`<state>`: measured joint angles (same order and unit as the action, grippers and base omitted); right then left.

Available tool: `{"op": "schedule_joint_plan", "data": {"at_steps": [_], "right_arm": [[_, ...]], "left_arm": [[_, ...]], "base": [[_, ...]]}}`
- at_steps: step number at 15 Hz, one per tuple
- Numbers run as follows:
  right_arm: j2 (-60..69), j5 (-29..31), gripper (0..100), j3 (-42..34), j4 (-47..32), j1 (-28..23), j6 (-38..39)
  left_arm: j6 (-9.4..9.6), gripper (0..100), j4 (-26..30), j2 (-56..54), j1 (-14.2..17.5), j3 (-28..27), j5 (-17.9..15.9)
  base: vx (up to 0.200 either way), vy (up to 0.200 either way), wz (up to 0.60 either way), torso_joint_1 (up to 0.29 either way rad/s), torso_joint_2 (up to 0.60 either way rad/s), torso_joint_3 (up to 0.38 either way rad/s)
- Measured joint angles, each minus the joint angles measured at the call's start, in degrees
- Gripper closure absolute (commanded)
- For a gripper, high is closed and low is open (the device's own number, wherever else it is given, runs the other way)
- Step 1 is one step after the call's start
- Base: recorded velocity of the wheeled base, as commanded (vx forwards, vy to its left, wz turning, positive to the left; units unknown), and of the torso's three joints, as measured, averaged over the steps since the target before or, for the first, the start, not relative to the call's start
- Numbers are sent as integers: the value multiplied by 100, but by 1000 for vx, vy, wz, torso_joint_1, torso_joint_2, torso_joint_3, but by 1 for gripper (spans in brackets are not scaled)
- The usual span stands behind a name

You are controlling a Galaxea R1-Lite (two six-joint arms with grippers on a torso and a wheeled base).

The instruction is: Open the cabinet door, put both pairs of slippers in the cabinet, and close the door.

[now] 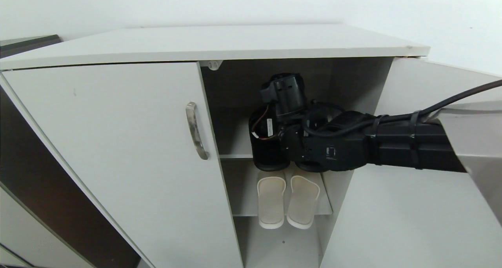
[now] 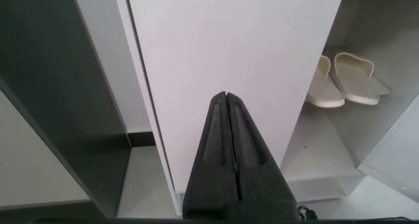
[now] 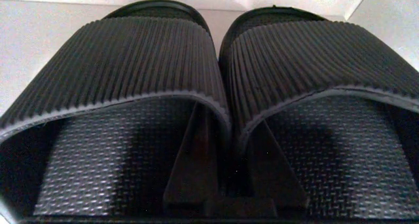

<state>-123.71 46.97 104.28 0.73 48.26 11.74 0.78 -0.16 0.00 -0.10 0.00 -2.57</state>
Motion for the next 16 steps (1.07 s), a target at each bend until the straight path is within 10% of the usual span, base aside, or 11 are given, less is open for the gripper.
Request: {"op": "schedule_joint_plan", "data": {"at_steps": [5,6,16], "right_arm": [[1128,238,0,-1916,752,595,66],[1330,232,100,-2371,1075,706,62],[2423,-905,100,-4756,3071,1158,-143]], "left_arm": [[0,100,0,0,0,0,0],[-2,100,0,0,0,0,0],[9,100,0,0,0,0,-7]], "base": [[0,0,0,0,0,0],[0,0,0,0,0,0],[0,0,0,0,0,0]]}}
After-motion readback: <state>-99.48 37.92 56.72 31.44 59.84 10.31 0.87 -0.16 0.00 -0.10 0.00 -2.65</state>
